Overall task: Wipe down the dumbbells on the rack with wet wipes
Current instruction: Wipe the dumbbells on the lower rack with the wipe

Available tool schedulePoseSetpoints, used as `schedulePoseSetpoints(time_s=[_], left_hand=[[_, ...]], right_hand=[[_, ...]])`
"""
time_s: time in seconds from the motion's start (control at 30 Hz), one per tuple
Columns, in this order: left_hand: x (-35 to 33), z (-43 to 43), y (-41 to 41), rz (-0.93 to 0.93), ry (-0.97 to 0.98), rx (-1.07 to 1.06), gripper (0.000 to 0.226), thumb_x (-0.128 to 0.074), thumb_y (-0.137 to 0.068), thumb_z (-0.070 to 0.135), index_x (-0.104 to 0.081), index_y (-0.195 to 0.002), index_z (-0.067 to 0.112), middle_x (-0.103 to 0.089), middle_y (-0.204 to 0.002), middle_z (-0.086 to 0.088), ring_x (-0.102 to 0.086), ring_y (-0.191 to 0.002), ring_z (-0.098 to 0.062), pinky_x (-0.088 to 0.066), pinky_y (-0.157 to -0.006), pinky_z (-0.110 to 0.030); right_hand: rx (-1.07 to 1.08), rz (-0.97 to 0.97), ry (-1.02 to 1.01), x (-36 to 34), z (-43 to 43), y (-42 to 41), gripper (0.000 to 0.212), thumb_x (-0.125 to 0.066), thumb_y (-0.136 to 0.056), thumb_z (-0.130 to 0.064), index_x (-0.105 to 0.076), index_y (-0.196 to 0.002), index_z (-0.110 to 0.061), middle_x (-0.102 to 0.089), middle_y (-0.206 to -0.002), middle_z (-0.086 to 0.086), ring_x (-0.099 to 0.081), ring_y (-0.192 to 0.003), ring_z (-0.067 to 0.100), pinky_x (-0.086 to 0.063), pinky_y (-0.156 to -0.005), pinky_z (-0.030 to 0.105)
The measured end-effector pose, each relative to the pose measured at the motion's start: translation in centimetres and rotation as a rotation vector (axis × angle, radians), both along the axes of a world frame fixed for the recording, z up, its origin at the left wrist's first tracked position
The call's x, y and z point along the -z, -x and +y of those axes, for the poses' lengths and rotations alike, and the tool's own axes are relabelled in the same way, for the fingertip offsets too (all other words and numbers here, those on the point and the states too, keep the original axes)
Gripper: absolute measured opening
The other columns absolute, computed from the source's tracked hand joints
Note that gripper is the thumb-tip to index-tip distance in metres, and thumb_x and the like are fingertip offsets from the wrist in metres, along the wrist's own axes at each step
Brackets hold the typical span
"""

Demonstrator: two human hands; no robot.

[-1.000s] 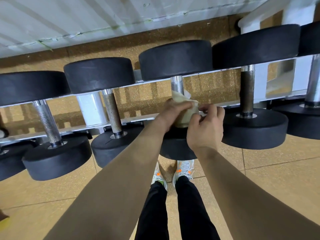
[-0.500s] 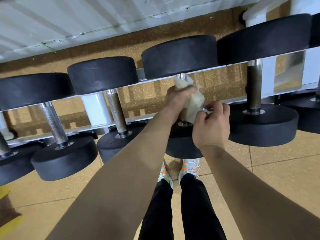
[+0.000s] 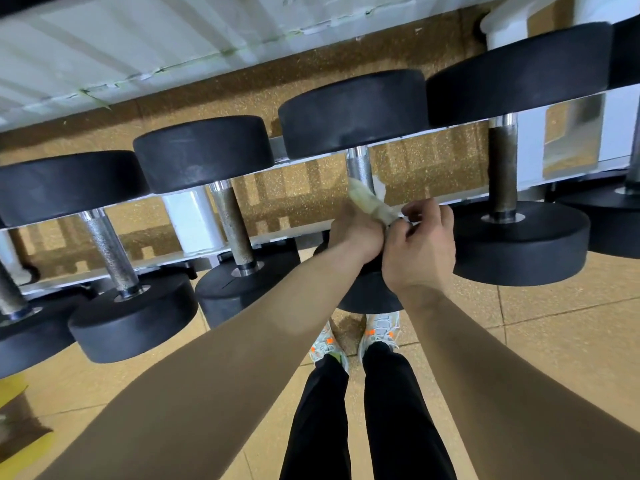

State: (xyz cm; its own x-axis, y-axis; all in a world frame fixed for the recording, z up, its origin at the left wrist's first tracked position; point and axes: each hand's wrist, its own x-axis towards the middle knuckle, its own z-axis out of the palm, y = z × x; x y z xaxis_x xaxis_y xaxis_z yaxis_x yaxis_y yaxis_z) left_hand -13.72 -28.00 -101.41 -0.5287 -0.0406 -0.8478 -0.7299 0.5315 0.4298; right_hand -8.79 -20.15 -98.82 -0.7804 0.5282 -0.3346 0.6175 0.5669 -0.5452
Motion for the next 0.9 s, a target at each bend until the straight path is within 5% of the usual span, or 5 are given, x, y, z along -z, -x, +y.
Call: schedulePoseSetpoints(time_s=[0.13,0.33,0.6,0.7,0.9], left_hand=[[-1.1,-0.8,-0.7,-0.007,-0.003,-0.013,0.024,-0.048,-0.103,0.022,-0.062,-0.114,0.007,-0.068,-0.107,-0.011,-0.065,-0.096,-0.029,-0.050,-0.075,-0.036],[-0.4,-1.7,1.6,-0.149,-0.402,-0.291,0.029,-0.084,-0.078,0.038,-0.074,-0.092,0.015,-0.076,-0.088,-0.007,-0.070,-0.074,-0.023,-0.054,-0.057,-0.033],[0.3,-3.9,0.4,0.022,-0.309,0.248,0.026,-0.060,-0.101,0.039,-0.068,-0.099,0.014,-0.068,-0.075,0.004,-0.061,-0.066,-0.007,-0.047,-0.058,-0.017],[0.5,-5.6,-0.7,0.013,-0.226,0.528,0.023,-0.051,-0.106,0.027,-0.060,-0.124,0.016,-0.067,-0.106,-0.001,-0.061,-0.098,-0.017,-0.042,-0.072,-0.026],[0.2,-5.2,0.0,-0.077,-0.413,0.276,0.017,-0.075,-0.091,0.025,-0.068,-0.105,0.019,-0.068,-0.081,0.006,-0.061,-0.075,-0.011,-0.048,-0.070,-0.026]], right_hand=[[-0.005,-0.004,0.001,0.1,-0.1,-0.1,0.031,-0.041,-0.082,-0.027,-0.062,-0.103,-0.016,-0.057,-0.109,0.004,-0.057,-0.089,0.033,-0.048,-0.082,0.051],[-0.008,-0.002,-0.004,0.1,-0.2,0.0,0.029,-0.042,-0.083,-0.028,-0.061,-0.101,-0.015,-0.057,-0.107,0.003,-0.057,-0.091,0.034,-0.047,-0.082,0.051],[-0.009,-0.032,0.017,-0.2,-0.1,0.0,0.028,-0.039,-0.082,-0.029,-0.061,-0.096,-0.018,-0.057,-0.108,0.001,-0.056,-0.089,0.030,-0.047,-0.086,0.052],[-0.003,-0.030,0.023,-0.2,-0.1,0.0,0.028,-0.038,-0.082,-0.028,-0.061,-0.096,-0.020,-0.055,-0.106,-0.002,-0.056,-0.088,0.029,-0.048,-0.086,0.053],[-0.016,-0.028,0.024,-0.2,-0.2,0.0,0.016,-0.038,-0.082,-0.028,-0.052,-0.089,-0.028,-0.055,-0.104,-0.003,-0.056,-0.087,0.028,-0.048,-0.087,0.052]])
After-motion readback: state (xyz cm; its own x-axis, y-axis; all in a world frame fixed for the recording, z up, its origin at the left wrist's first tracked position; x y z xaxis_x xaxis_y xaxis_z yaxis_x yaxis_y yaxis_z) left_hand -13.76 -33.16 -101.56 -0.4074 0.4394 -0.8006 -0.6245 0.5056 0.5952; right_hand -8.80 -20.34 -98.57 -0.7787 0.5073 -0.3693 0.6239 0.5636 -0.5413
